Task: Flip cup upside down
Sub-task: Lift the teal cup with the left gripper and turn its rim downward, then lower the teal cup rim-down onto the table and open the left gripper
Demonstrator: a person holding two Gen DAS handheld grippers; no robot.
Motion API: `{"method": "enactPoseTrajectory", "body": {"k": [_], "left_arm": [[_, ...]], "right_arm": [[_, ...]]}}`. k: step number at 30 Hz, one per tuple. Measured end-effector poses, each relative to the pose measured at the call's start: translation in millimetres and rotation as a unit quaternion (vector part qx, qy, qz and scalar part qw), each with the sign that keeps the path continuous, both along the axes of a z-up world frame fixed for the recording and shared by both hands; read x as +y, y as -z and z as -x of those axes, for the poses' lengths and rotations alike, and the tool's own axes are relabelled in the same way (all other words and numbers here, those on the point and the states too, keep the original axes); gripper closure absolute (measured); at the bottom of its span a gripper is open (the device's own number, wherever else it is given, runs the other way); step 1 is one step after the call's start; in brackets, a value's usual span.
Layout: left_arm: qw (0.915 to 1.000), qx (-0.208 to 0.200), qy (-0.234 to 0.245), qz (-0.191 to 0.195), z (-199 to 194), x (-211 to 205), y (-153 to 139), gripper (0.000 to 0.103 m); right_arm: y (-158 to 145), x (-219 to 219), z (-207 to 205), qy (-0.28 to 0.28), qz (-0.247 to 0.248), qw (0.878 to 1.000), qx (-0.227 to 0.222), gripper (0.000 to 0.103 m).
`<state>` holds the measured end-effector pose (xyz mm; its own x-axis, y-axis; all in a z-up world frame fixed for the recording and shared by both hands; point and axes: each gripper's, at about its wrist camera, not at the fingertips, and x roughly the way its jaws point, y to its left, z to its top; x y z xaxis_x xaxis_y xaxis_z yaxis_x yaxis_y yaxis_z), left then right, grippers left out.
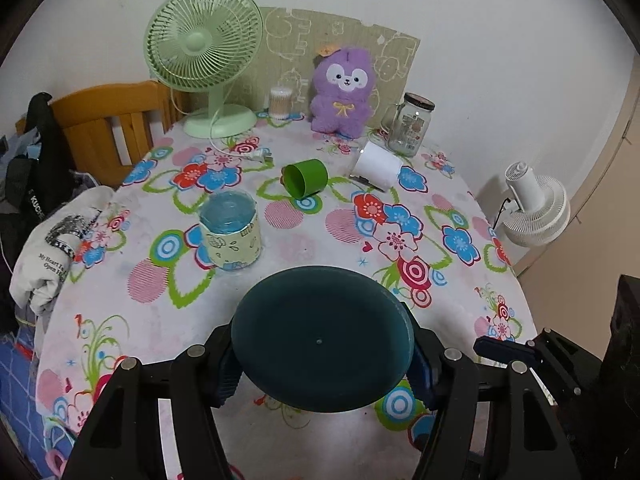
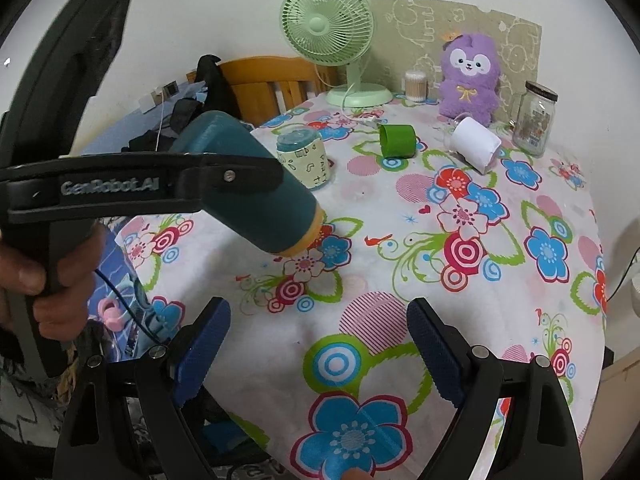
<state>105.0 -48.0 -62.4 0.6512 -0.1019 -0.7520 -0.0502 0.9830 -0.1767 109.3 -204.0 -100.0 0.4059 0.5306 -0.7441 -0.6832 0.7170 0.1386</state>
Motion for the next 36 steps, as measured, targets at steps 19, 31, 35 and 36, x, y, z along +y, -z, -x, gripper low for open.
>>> {"method": "enactPoseTrajectory", "body": {"k": [19,31,35,36], "left_arm": [[0.9984,0.04,-0.01,-0.038,-10,-7,45,0.023],[0.9989,0.033,-0.005,-0.034,-11,-7,41,0.018],[0.9991,0.026,-0.005,-0.032,-7,-6,37,0.017],[0.9992,0.023,-0.005,-0.031,-6,-6,35,0.017]], "right_arm": [[15,-7,-6,0.013,0.003,1.0,0.016,0.012],[15,-2,-7,0.012,0.003,1.0,0.014,0.012],[13,-1,-6,0.013,0.005,1.0,0.012,0.012],[13,-1,-6,0.013,0.005,1.0,0.011,0.012]]}}
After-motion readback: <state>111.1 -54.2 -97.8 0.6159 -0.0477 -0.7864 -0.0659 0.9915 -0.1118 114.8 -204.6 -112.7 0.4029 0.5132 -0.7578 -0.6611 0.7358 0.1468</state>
